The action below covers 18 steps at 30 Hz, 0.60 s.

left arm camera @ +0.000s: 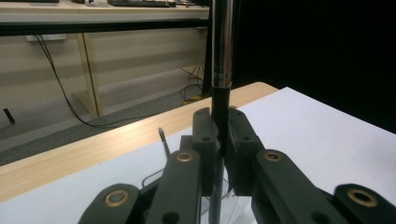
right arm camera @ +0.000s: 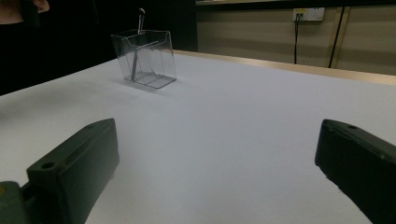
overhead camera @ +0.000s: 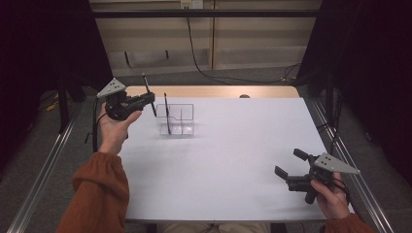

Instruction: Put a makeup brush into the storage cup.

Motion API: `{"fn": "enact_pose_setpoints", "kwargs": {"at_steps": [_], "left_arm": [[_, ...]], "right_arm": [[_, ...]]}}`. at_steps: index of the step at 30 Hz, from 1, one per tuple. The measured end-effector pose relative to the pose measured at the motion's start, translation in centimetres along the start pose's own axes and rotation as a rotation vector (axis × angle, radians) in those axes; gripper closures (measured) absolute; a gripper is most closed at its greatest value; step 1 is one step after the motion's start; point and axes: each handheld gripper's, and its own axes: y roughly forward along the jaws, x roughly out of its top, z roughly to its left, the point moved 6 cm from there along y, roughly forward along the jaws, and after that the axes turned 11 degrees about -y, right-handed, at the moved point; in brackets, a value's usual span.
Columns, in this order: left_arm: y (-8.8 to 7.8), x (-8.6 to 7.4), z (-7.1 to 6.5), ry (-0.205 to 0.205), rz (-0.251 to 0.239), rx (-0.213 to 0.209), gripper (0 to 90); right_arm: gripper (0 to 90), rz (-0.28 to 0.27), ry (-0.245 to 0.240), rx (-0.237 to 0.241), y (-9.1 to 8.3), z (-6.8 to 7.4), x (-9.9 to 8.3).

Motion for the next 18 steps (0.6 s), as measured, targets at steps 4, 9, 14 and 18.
{"fn": "enact_pose_setpoints", "kwargs": {"at_steps": [4,9,14,18], "left_arm": [[0.6,0.2,0.0,0.001,-0.001,0.009,84.2],[1.6,0.2,0.1,0.001,0.002,0.011,84.2],[2.0,0.2,-0.1,0.001,0.001,0.011,84.2],[2.5,0.2,0.1,0.006,0.01,0.025,84.2]], "right_arm": [[0.0,-0.001,0.0,0.001,0.0,0.0,0.0],[0.0,-0.001,-0.002,0.001,0.0,0.0,0.0],[0.0,0.0,0.005,0.009,0.0,0.0,0.0],[0.0,-0.004,0.004,0.009,0.0,0.1,0.0]]}}
